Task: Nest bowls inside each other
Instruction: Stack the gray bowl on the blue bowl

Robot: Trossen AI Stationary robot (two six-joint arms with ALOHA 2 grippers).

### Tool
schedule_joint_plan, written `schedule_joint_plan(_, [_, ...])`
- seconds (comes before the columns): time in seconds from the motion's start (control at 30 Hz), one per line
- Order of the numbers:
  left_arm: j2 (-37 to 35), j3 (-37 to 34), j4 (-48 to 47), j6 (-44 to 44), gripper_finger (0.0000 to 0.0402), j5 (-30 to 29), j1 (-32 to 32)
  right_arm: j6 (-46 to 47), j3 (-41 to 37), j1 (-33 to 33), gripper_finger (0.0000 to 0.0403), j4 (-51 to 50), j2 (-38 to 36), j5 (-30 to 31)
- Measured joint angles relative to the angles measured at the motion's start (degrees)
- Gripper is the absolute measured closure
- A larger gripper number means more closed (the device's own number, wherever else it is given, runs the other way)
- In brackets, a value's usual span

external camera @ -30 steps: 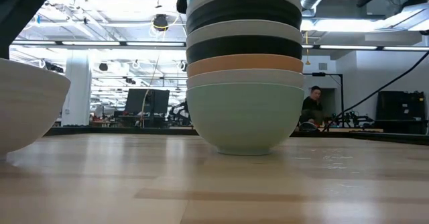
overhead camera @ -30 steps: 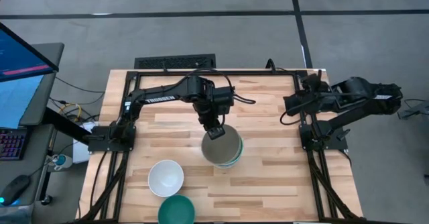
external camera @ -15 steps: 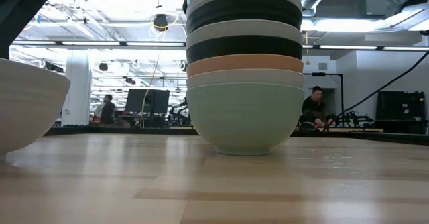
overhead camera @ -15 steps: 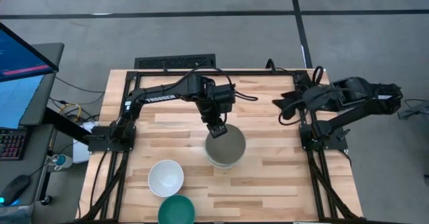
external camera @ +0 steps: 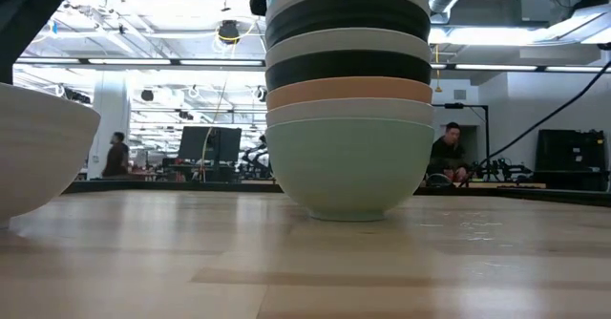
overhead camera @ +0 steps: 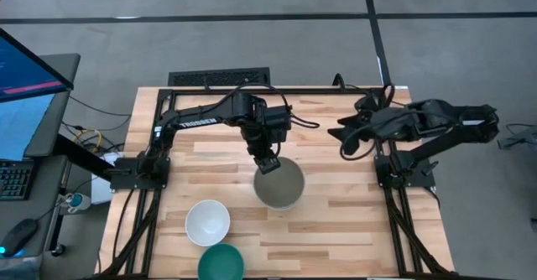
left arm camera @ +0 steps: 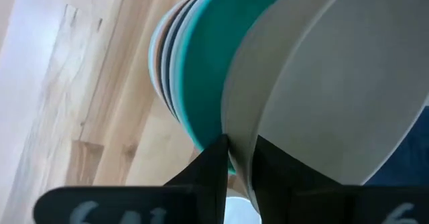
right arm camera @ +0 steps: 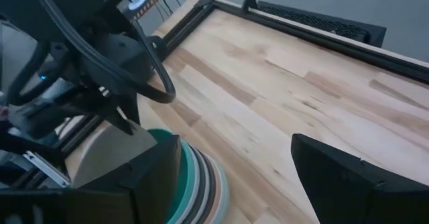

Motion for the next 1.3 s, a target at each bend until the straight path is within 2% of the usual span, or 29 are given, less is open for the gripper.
schedule_joint_plan(0.17, [0.0, 0.0, 0.4, 0.2, 0.0353, 0.0, 0.0, -0.4, 0.0, 0.0, 0.0097, -0.1, 2.3, -0.2])
schedule_joint_plan(0.3, [-0.1, 0.0, 1.1, 0.8, 0.0339, -3.1, 0.1, -0.8, 0.0, 0.0, 0.0097, -0.3, 3.6, -1.6])
schedule_joint_plan(0.67, [-1.6, 0.0, 1.8, 3.6, 0.0230, -3.5, 0.3, -0.9, 0.0, -0.1, 0.0097, -0.2, 4.7, -3.0])
schedule_joint_plan(0.8, [-2.3, 0.0, 2.1, 3.9, 0.0209, -6.4, 0.4, -1.0, 0.0, -0.5, 0.0097, -0.2, 4.7, -3.0])
schedule_joint_plan(0.93, [-2.6, 0.0, 2.3, 4.0, 0.0225, -7.8, 0.5, -1.9, 0.0, -1.7, 0.0097, -0.3, 4.7, -3.0])
schedule_joint_plan(1.13, [-2.7, -0.2, 2.3, 4.9, 0.0281, -10.8, 0.7, -2.1, 0.0, -2.8, 0.0097, -0.4, 4.7, -3.2])
schedule_joint_plan(1.3, [-2.6, -0.3, 1.7, 5.1, 0.0324, -11.0, 1.0, -2.4, 0.0, -2.7, 0.0097, -0.4, 4.7, -3.2])
